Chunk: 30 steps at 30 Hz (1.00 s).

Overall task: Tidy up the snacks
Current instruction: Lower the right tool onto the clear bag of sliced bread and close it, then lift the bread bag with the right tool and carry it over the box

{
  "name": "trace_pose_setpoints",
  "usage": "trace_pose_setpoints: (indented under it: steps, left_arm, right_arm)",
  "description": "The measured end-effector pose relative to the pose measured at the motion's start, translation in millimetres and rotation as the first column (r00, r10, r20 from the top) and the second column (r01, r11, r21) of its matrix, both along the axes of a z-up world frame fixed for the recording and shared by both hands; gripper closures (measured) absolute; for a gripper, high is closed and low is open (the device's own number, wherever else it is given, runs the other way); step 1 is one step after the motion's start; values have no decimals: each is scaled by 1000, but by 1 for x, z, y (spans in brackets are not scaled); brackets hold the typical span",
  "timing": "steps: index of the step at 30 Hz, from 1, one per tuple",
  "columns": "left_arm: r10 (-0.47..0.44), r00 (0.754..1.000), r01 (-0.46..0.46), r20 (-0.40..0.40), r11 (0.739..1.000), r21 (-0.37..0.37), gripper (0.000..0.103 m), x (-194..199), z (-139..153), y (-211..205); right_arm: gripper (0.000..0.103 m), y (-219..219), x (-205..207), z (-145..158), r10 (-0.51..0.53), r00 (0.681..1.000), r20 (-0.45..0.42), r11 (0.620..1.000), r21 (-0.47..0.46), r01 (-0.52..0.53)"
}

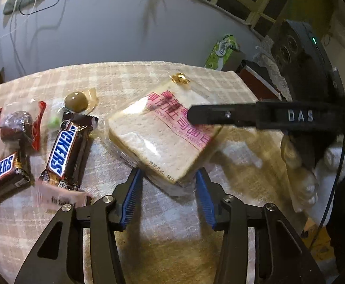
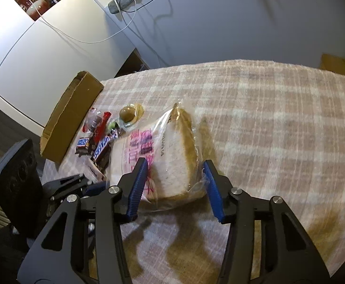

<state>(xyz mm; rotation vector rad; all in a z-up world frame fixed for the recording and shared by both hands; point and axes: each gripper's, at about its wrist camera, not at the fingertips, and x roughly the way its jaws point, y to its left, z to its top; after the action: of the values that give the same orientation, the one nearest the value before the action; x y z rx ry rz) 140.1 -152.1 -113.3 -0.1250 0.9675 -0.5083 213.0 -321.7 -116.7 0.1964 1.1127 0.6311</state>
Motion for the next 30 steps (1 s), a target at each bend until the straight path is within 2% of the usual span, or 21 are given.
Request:
trace_pose_setpoints:
  steps: [5, 15, 30]
  left_arm:
    - [6, 1000, -6, 19, 1000, 10, 57, 2, 1, -4]
    - [25, 996, -26, 89, 1000, 17, 57, -6, 24, 11]
    - [129, 971, -135, 201, 991, 21, 57, -31, 60, 70]
  right_arm:
    - [53, -8, -6, -3, -38, 999, -9, 998, 40, 38]
    - [53, -5, -18, 22, -41, 998, 46, 998, 53, 39]
    - [53, 64, -30, 73, 57, 986, 154, 997, 45, -64]
